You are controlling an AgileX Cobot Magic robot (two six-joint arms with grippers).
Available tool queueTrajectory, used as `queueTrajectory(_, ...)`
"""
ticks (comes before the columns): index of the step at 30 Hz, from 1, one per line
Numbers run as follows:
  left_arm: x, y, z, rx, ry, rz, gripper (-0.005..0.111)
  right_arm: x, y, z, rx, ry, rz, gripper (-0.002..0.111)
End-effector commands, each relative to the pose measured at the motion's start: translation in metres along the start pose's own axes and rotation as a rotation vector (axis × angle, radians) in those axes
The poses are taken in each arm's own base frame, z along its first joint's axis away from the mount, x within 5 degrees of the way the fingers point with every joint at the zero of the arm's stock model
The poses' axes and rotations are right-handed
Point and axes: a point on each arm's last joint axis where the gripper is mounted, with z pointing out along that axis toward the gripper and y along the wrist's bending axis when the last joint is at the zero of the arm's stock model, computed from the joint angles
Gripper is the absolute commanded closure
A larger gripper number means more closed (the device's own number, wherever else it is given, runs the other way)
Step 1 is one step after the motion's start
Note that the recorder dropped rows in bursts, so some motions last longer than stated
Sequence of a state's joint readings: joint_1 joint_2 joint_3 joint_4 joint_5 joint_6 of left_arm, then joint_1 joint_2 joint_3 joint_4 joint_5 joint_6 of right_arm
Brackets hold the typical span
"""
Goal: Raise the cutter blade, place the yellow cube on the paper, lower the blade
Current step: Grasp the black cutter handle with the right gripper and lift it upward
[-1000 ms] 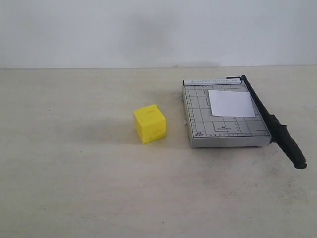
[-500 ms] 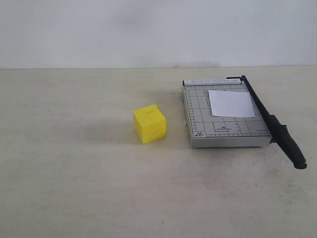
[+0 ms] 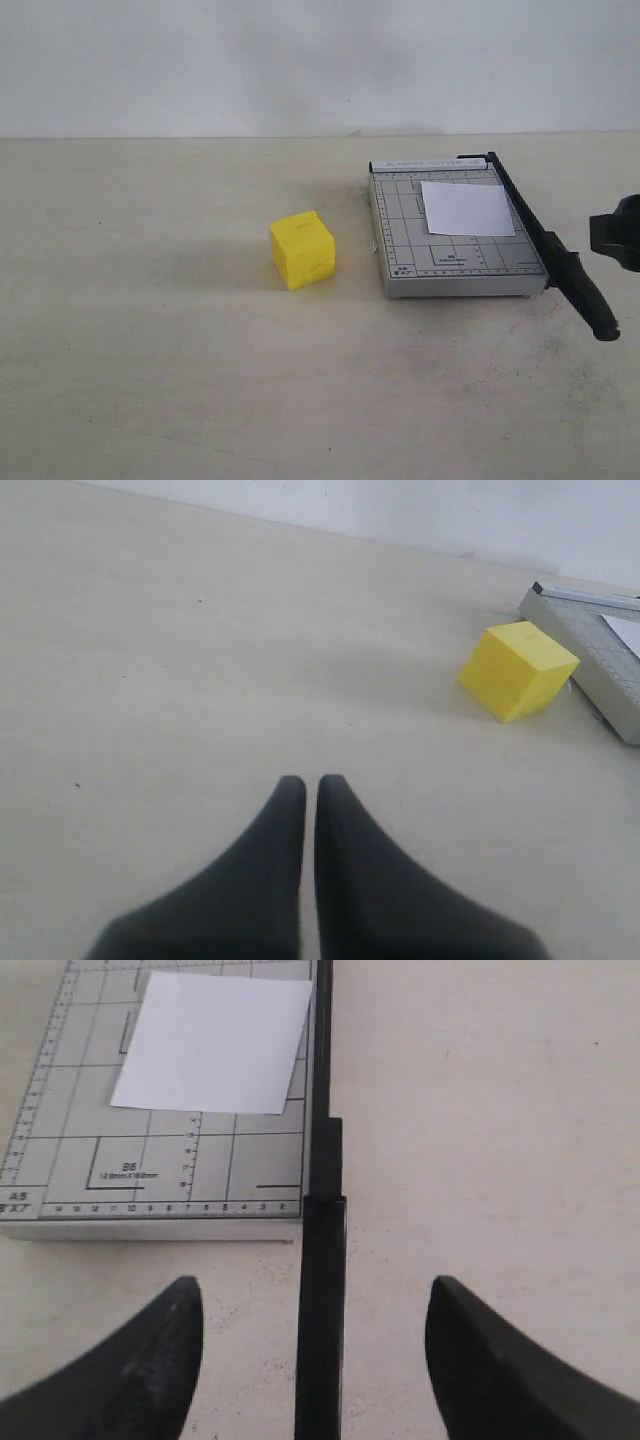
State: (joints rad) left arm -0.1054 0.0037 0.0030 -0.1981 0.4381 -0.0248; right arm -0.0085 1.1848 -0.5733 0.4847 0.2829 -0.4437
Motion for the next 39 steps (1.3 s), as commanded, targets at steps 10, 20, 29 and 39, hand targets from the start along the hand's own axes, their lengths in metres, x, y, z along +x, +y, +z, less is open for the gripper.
queueTrajectory(10, -0.002, 0.0, -0.001, -0.002, -0.019, -0.005, 0.102, 0.028, -0.009, 0.064, 0.017, 0.241, 0.077, 0.046)
queueTrajectory(20, -0.002, 0.0, -0.001, -0.002, -0.019, -0.005, 0.102, 0.038, -0.01, 0.074, 0.007, 0.321, 0.087, 0.089)
queueTrajectory(29, -0.002, 0.0, -0.001, -0.002, -0.019, -0.005, 0.102, 0.028, -0.008, 0.063, -0.002, 0.267, 0.072, 0.108)
queueTrajectory(39, -0.002, 0.0, -0.001, -0.002, -0.019, -0.005, 0.102, -0.028, 0.003, 0.005, -0.037, -0.016, 0.036, 0.108)
